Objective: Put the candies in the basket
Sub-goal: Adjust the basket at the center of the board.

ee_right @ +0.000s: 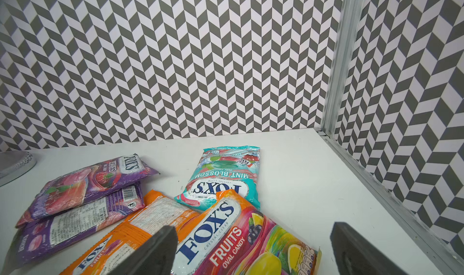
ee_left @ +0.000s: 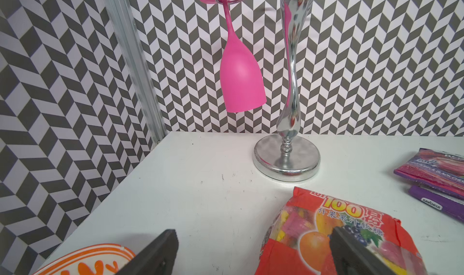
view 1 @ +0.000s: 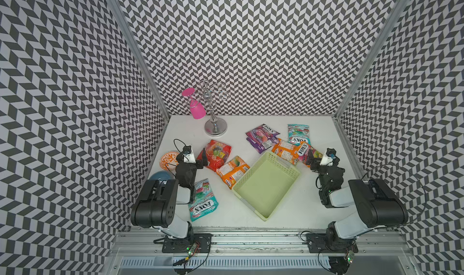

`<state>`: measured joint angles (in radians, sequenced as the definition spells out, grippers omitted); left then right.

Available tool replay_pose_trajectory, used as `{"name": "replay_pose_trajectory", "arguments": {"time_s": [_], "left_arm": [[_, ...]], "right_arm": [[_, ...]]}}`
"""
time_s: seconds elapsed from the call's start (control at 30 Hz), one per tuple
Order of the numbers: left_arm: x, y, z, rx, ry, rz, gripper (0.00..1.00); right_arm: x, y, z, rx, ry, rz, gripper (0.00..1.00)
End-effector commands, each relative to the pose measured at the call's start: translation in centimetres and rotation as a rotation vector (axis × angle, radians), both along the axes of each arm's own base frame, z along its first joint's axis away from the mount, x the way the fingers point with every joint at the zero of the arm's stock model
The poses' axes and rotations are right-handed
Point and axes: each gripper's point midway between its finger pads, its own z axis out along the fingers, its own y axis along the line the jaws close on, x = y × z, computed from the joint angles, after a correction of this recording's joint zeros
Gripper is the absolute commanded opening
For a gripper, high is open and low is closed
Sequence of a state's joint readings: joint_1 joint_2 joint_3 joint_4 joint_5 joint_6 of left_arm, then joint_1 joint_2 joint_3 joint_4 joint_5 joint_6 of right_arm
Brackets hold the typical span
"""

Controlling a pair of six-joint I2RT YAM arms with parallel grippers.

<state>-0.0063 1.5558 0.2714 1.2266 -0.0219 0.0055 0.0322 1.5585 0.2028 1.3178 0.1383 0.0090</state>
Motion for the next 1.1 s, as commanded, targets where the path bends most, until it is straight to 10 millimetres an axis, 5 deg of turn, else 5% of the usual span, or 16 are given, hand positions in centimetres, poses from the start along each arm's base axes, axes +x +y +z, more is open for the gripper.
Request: {"name": "replay_pose_trajectory", "arguments": {"time_s": [0.0, 0.67, 0.83, 0.93, 1.07], "left_arm": [[-0.2, -0.2, 0.1, -0.001, -0.009, 0.004, 0.99], [-0.2, -0.3, 0.2, 0.005, -0.006, 0.001, 0.99], [2.4, -2.3, 1.3, 0.055, 0.095, -0.086, 0.99], [3.8, -3.7, 2.2, 0.079, 0.169, -0.147, 0.99], [4.0, -6.0, 3.6, 0.128, 0.273, -0.231, 0.99]], "right_arm": [[0.0, 0.1, 1.2, 0.008, -0.050, -0.003, 0.99], [-0.1, -0.1, 1.3, 0.008, -0.055, -0.018, 0.99], [-1.5, -1.4, 1.8, 0.048, -0.069, -0.104, 0.99], [-3.1, -1.3, 3.9, 0.033, -0.169, -0.102, 0.99], [-2.9, -2.1, 5.4, 0.065, -0.138, -0.163, 0.99]]}}
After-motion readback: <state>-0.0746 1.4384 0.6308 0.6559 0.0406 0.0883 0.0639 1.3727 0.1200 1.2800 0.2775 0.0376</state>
